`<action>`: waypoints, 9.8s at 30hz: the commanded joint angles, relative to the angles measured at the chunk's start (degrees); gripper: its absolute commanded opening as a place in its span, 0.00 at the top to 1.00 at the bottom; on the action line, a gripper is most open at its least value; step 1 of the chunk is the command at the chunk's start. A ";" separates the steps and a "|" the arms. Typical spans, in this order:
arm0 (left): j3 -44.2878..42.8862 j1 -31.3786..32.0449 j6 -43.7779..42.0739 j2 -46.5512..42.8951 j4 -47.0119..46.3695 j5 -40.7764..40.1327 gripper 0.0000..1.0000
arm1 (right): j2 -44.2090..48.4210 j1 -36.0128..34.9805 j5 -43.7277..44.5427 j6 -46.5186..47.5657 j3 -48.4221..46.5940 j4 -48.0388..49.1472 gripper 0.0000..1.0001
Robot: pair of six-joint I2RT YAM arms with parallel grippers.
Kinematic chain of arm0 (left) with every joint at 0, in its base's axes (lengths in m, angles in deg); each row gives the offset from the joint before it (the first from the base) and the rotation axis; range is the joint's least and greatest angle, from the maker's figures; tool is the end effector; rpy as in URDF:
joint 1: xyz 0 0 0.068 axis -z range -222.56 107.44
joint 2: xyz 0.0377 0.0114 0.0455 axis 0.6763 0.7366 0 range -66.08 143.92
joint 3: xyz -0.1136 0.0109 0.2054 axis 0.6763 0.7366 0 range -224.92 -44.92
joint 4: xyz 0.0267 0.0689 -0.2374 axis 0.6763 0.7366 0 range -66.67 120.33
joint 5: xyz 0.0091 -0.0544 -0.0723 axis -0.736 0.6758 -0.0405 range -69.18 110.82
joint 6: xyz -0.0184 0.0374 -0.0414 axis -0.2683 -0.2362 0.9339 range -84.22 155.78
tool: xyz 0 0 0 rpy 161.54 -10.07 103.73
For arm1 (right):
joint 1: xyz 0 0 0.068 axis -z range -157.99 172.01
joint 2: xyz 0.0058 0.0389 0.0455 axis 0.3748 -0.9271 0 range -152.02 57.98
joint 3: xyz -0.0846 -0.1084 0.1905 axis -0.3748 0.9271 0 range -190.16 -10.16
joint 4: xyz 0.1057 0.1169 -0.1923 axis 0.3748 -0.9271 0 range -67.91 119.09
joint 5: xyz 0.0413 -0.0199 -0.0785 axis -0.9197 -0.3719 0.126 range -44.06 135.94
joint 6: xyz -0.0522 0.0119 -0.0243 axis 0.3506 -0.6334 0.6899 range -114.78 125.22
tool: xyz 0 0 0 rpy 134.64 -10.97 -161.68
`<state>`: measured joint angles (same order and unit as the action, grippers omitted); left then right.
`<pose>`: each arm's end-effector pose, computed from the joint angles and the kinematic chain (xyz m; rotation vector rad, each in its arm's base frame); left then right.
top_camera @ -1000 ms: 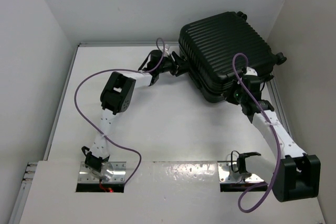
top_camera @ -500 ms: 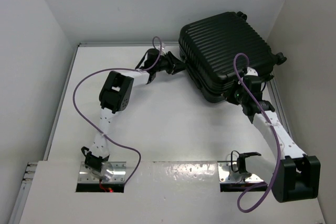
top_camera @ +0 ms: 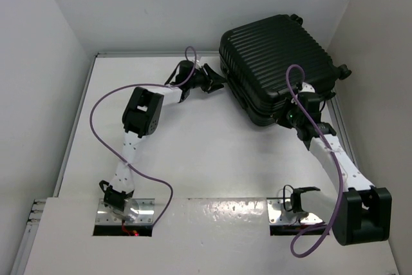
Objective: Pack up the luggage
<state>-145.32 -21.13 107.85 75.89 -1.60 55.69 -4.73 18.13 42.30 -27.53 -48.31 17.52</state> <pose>0.4698 -0.2105 0.1121 -0.4588 2.1298 -1.6073 0.2456 0.0193 0.2029 0.5215 2.1711 0.4238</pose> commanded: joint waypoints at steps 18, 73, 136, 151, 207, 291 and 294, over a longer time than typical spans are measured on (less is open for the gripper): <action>-8.16 4.05 8.16 6.48 -4.33 -3.85 0.76 | -1.44 -0.69 -5.93 -0.82 -0.88 6.12 1.00; 11.03 -5.70 -23.87 -15.24 13.31 -9.47 0.66 | 10.42 -11.08 -4.10 31.77 -5.10 8.64 0.23; 67.27 -0.85 -59.24 -78.51 19.57 -56.76 0.06 | -11.81 -8.59 -11.71 28.63 -22.75 4.63 0.35; 58.75 -14.66 -60.90 -75.45 26.41 -49.29 0.01 | -22.52 -28.37 -19.41 27.30 -34.27 -15.91 0.10; 60.68 -5.79 -60.55 -62.97 6.57 -50.25 0.10 | -7.59 -29.26 -5.77 31.43 -15.11 -14.62 1.00; 35.44 -22.32 -104.50 -35.79 36.09 43.88 0.43 | 1.28 -25.39 -4.71 41.45 -8.69 -24.90 1.00; 35.97 -22.31 -103.37 -35.80 36.09 45.28 0.52 | 1.46 -25.30 -4.53 41.63 -8.34 -24.81 1.00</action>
<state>-109.65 -46.98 4.62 41.83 35.71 90.31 -2.35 -7.31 36.97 15.44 -57.65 -0.76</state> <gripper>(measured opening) 0.499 0.468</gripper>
